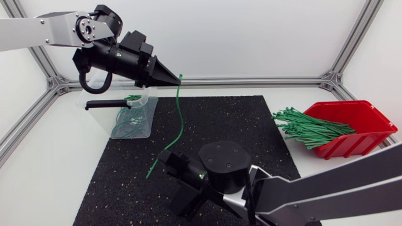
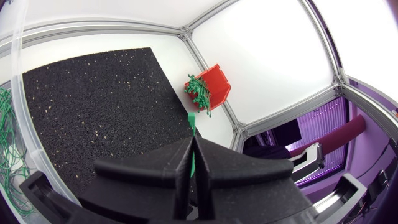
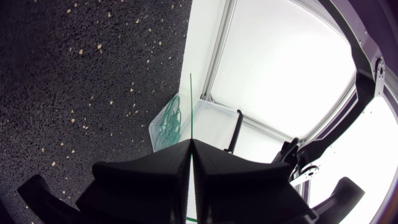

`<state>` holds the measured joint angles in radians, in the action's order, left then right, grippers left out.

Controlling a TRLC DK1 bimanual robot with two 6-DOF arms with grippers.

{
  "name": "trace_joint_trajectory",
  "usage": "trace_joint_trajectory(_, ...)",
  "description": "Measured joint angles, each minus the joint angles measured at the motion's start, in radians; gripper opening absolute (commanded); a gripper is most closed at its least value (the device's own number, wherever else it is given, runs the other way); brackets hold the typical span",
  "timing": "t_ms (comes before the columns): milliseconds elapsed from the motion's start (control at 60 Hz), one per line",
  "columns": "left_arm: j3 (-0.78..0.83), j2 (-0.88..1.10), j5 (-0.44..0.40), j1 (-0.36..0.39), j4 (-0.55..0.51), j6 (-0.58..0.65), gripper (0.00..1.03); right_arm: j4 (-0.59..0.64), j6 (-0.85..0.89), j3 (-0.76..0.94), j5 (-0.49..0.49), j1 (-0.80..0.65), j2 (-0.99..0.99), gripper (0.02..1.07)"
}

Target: Take a green cable tie from the red box, thread the tail through the head to close it, then place it in the transparent bin on the left.

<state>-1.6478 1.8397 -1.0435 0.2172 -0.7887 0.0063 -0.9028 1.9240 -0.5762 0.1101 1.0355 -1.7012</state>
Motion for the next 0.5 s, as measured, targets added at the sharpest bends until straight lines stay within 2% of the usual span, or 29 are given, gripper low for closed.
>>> trace_joint_trajectory(217, 0.076, -0.06, 0.0, -0.021, 0.012, 0.026, 0.03, 0.285, -0.286, -0.042, 0.101, 0.051, 0.111, 0.07)
trace_joint_trajectory(500, 0.282, -0.238, 0.0, -0.026, 0.153, 0.02, 0.03, 0.542, -0.606, -0.088, 0.131, 0.104, 0.249, 0.07)
